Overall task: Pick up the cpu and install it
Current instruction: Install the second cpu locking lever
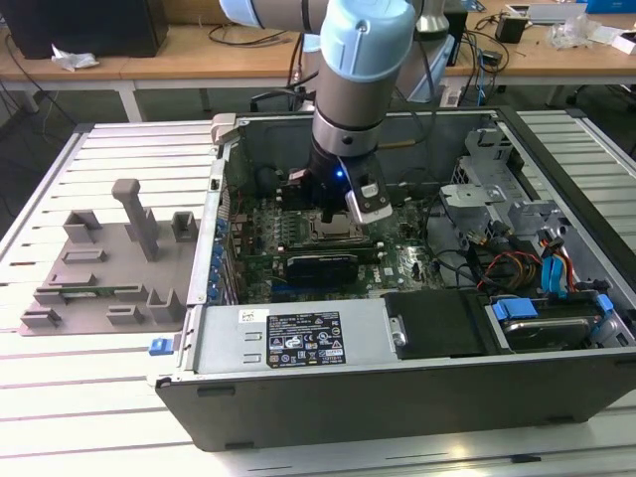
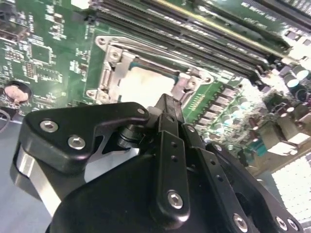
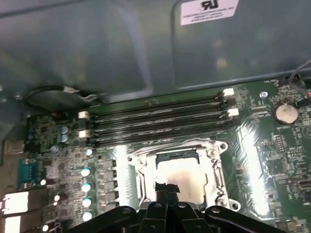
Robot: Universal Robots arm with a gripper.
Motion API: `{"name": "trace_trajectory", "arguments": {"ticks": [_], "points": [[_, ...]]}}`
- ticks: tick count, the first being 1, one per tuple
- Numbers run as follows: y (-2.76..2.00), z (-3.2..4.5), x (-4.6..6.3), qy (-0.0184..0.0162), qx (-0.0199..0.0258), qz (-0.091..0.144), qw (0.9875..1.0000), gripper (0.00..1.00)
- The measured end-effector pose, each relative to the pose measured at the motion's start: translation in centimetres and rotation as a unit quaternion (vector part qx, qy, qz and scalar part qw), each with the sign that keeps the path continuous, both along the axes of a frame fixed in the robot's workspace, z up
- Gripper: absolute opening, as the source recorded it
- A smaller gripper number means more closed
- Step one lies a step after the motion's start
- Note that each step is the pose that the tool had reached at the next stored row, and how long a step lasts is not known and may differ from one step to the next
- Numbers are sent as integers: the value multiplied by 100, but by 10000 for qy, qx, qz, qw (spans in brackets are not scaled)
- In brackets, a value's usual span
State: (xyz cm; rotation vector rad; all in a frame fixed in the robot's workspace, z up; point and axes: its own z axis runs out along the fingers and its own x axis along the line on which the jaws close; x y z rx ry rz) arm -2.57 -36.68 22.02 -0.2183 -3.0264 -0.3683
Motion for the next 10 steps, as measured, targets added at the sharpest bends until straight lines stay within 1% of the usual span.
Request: {"name": "trace_trajectory", "arguments": {"ticks": [1,3,4,5,7,8,10], "points": [[23,0,25,0,-33,0,10000,11],[52,0,78,1,-101,-1,9999,11],[69,0,131,3,-145,-1,9999,11],[79,2,161,9,-179,0,9998,11],[79,18,161,9,-180,-1,9998,11],[79,63,162,3,-181,0,9998,11],[79,69,162,-1,-181,1,9998,11]]}}
